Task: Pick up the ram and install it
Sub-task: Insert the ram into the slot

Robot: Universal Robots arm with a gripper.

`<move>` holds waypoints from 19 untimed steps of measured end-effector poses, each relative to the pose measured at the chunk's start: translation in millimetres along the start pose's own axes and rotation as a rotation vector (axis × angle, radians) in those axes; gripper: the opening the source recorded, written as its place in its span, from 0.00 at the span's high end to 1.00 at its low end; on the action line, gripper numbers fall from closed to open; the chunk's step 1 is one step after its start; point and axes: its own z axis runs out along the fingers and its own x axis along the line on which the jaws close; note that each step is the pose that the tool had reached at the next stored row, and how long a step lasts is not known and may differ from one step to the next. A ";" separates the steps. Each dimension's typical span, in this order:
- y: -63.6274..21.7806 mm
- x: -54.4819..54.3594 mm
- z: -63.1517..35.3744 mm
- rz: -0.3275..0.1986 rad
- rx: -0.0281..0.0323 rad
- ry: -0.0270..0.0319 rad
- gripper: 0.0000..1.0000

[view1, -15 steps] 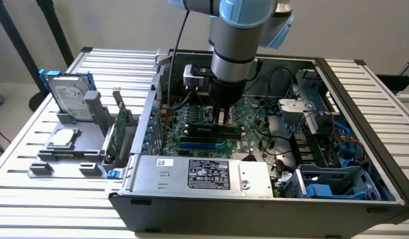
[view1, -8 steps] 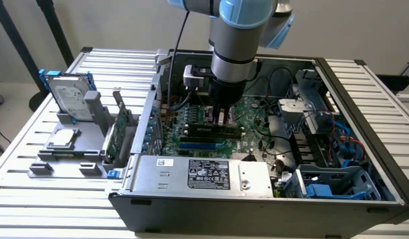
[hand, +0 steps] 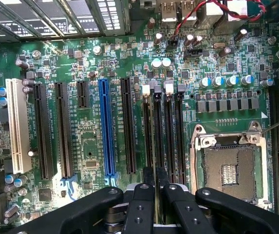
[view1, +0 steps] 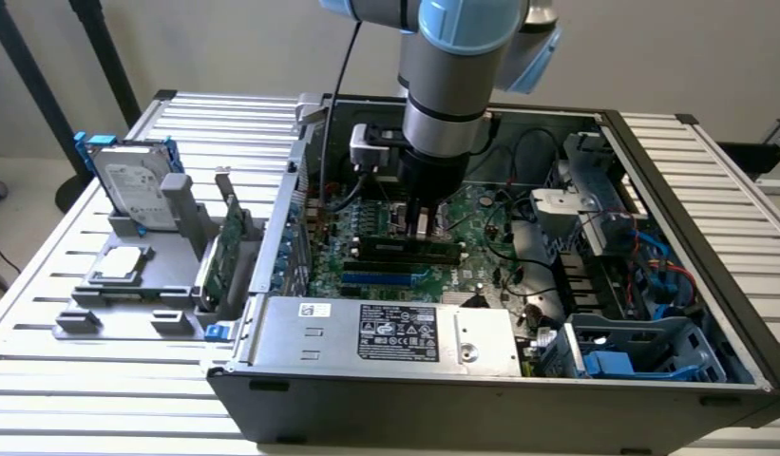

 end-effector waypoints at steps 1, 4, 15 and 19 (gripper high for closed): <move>0.0 0.0 -0.1 -0.001 0.0000 0.0001 0.86; 0.0 0.1 -0.1 -0.004 -0.0001 0.0004 0.86; 0.0 0.2 -0.1 -0.019 -0.0005 0.0014 0.86; 0.0 0.3 0.2 -0.020 -0.0005 0.0015 0.86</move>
